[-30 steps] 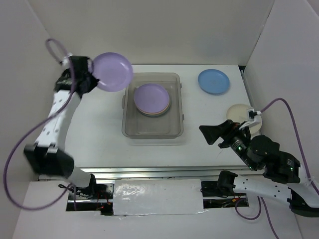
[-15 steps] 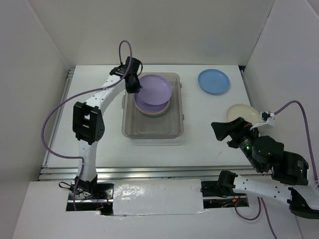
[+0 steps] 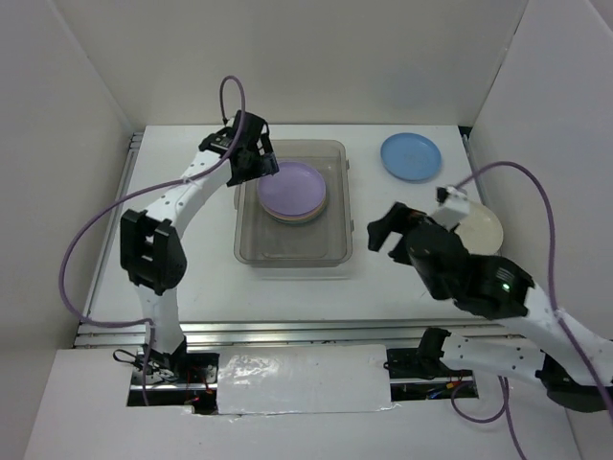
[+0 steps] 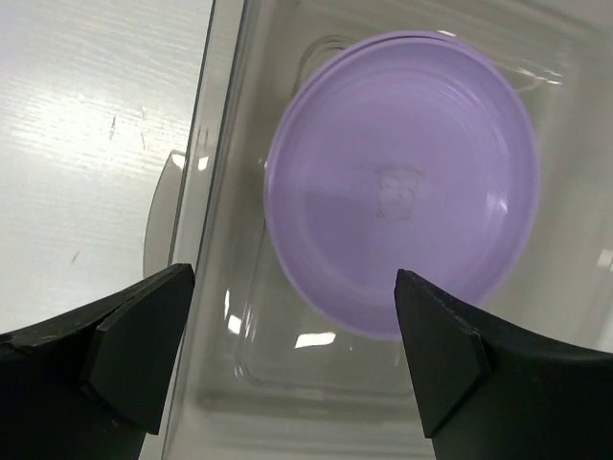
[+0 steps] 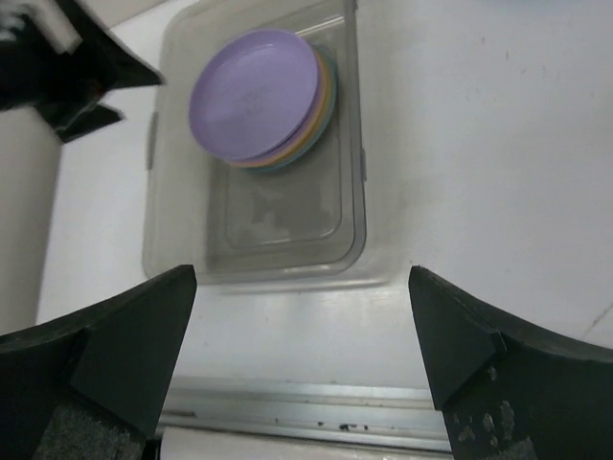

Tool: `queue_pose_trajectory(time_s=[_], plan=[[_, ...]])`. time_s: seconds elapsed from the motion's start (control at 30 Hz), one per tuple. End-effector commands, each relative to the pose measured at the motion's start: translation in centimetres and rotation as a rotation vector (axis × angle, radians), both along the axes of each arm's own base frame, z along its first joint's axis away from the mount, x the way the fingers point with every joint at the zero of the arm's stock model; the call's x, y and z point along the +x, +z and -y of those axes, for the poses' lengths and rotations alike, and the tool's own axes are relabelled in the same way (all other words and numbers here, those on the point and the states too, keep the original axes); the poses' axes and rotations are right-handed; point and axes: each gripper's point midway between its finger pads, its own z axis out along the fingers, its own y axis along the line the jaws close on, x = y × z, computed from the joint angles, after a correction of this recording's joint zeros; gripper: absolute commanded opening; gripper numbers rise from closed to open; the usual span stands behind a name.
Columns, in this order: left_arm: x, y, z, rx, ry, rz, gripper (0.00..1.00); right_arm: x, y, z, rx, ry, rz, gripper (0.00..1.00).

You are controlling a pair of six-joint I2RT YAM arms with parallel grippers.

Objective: Place the plates into the plastic bin on the countertop

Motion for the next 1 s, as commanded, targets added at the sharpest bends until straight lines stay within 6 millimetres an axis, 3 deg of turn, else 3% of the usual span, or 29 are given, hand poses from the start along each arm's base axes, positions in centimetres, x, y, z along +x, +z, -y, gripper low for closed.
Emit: queue_pose_trajectory(time_s=[0.0, 0.03, 0.07, 0.1, 0.13, 0.17, 0.2, 0.23, 0.27, 0.3, 0.33, 0.4, 0.43, 0.5, 0.53, 0.67, 0.77, 0.97], plan=[[-2.2, 9.5, 0.1, -0.043, -0.013, 0.211, 0.99, 4.1, 0.5, -3.6, 0.025, 0.054, -0.051, 1.0], [-3.2, 11.5, -0.7, -0.038, -0.002, 0.246, 0.99, 6.2, -1.0, -3.9, 0.0, 0.05, -0.096, 1.0], [-4.3, 11.7, -1.3, -0.019, -0.002, 0.228, 0.99, 7.8, -1.5, -3.3, 0.025, 0.029, -0.114, 1.0], [-5.0, 12.5, -1.8, -0.006, -0.004, 0.236, 0.99, 10.8, -1.9, -0.8, 0.093, -0.043, -0.112, 1.0], [-6.3, 13.6, -2.8, 0.019, -0.015, 0.253, 0.99, 12.5, -2.8, 1.0, 0.108, -0.1, -0.127, 1.0], [-7.3, 13.0, -3.7, 0.055, -0.021, 0.217, 0.99, 13.7, -3.7, 3.1, 0.122, -0.172, -0.147, 1.0], [-8.6, 13.7, -4.6, 0.085, -0.042, 0.217, 0.99, 15.2, -5.3, 7.4, 0.135, -0.319, -0.193, 1.0], [-9.6, 12.4, -5.5, 0.121, -0.049, 0.176, 0.99, 15.7, -6.1, 9.4, 0.137, -0.388, -0.212, 1.0], [-11.5, 10.8, -7.0, 0.167, -0.063, 0.119, 0.99, 16.0, -7.8, 13.0, 0.128, -0.518, -0.244, 1.0], [-11.9, 12.0, -7.3, 0.157, -0.052, 0.154, 0.99, 16.0, -8.8, 14.1, 0.136, -0.56, -0.27, 1.0], [-13.0, 9.3, -8.2, 0.197, -0.067, 0.096, 0.99, 15.6, -9.8, 16.8, 0.127, -0.663, -0.292, 1.0], [-14.2, 9.2, -9.5, 0.173, -0.06, 0.13, 0.99, 14.2, -12.5, 20.1, 0.133, -0.793, -0.362, 1.0], [-15.1, 7.0, -10.5, 0.186, -0.064, 0.086, 0.99, 13.5, -13.5, 22.7, 0.157, -0.884, -0.376, 1.0], [-15.8, 6.7, -11.3, 0.172, -0.062, 0.117, 0.99, 12.2, -16.1, 24.5, 0.202, -0.953, -0.408, 1.0], [-16.4, 5.1, -12.3, 0.186, -0.034, 0.087, 0.99, 11.3, -16.8, 26.7, 0.241, -1.016, -0.403, 1.0], [-17.3, 5.4, -12.4, 0.153, -0.028, 0.143, 0.99, 9.4, -20.8, 29.0, 0.35, -1.118, -0.414, 1.0], [-17.7, 6.2, -13.4, 0.173, 0.011, 0.181, 0.99, 9.7, -22.2, 30.0, 0.359, -1.172, -0.43, 1.0], [-17.8, 5.7, -12.6, 0.15, -0.028, 0.171, 0.99, 10.8, -25.7, 30.5, 0.367, -1.195, -0.528, 1.0]])
